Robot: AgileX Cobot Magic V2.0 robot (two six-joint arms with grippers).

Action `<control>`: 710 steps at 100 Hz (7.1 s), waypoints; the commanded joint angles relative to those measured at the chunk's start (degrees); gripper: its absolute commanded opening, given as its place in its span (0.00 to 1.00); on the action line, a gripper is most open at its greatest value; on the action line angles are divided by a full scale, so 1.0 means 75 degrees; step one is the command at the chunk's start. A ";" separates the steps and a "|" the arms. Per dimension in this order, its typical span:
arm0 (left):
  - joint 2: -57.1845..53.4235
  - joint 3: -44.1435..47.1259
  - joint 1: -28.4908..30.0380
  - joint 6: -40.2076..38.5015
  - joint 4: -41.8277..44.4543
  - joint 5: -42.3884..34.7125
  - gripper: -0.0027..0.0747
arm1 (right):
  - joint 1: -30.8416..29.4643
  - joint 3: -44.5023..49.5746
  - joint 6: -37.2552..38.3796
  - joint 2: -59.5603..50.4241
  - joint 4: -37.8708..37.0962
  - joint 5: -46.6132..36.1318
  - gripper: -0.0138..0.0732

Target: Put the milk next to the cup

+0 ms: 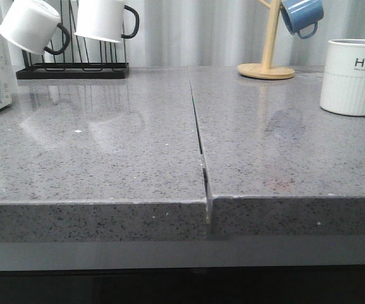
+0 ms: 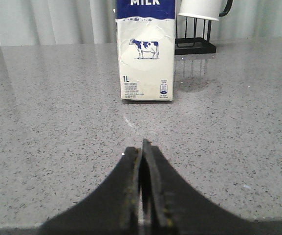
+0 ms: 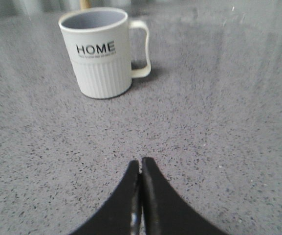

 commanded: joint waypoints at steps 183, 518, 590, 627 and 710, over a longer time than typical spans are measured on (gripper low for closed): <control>-0.0249 0.0312 0.0015 -0.0004 -0.0083 -0.0604 0.01 | -0.0489 -0.4410 -0.0491 0.9166 -0.0204 -0.6899 0.08; -0.0249 0.0312 0.0015 -0.0004 -0.0083 -0.0604 0.01 | 0.1249 -0.0744 0.0065 -0.0958 -0.0469 -0.0870 0.08; -0.0249 0.0312 0.0015 -0.0004 -0.0083 -0.0604 0.01 | 0.1249 -0.0252 0.0065 -0.1933 -0.0469 -0.0932 0.08; -0.0249 0.0279 0.0015 0.0015 0.0173 -0.0433 0.01 | 0.1249 -0.0252 0.0065 -0.1933 -0.0469 -0.0932 0.08; 0.3385 -0.3608 0.0015 0.0522 -0.0565 0.2525 0.05 | 0.1249 -0.0252 0.0065 -0.1933 -0.0469 -0.0932 0.08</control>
